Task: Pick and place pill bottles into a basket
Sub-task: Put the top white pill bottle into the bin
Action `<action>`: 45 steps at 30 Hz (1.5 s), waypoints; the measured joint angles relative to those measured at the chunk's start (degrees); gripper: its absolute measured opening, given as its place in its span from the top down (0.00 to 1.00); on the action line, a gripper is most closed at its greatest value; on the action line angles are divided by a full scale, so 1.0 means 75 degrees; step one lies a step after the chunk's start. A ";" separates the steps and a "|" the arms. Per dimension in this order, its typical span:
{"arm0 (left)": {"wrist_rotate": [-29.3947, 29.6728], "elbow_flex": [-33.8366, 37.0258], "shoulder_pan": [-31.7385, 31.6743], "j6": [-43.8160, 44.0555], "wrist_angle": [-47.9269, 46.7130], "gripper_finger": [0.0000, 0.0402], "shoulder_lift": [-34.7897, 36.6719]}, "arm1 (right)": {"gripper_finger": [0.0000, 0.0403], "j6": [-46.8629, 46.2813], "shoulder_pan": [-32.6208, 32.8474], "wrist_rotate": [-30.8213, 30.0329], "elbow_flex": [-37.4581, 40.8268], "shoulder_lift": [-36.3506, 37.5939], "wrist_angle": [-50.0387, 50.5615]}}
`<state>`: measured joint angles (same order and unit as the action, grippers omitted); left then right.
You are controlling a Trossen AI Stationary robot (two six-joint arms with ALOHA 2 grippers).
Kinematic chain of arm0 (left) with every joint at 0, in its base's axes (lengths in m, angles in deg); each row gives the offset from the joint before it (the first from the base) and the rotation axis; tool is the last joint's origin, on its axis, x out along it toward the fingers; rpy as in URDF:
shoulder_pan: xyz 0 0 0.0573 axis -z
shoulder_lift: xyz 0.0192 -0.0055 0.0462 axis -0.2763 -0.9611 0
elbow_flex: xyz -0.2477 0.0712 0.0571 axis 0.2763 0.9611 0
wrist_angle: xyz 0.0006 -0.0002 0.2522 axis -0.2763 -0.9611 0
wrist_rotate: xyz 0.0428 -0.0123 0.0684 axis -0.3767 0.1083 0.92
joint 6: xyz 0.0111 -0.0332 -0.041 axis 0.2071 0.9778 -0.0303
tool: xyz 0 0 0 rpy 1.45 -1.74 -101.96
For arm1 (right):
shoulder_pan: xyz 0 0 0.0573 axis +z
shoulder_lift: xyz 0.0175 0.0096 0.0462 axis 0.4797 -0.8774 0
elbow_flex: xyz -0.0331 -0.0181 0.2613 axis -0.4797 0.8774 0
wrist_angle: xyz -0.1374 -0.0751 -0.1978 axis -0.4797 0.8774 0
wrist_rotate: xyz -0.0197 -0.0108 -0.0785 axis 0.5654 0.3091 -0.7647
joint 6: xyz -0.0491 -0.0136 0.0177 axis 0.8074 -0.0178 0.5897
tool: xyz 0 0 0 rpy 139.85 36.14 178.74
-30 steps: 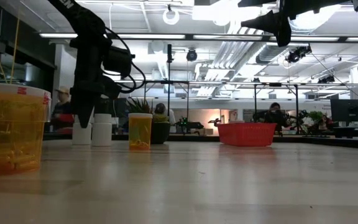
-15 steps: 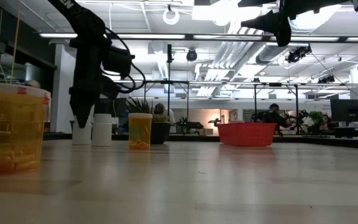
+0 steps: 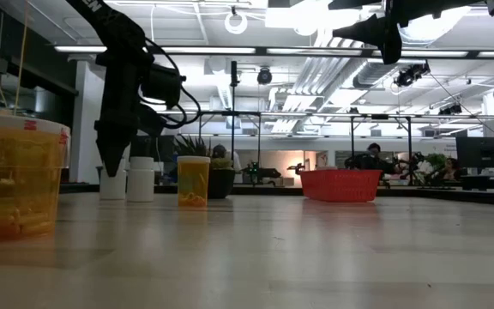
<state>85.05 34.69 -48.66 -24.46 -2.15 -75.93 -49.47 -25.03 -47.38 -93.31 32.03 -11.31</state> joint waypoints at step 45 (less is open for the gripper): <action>-0.0501 -0.1875 0.0006 -0.0284 -0.2404 0.47 0.0009 | 0.46 0.0250 0.0000 0.0003 0.0003 0.0001 0.0117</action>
<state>81.29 20.63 -48.62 -26.59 -20.18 -75.87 -47.59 -25.03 -47.36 -93.29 32.04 -10.44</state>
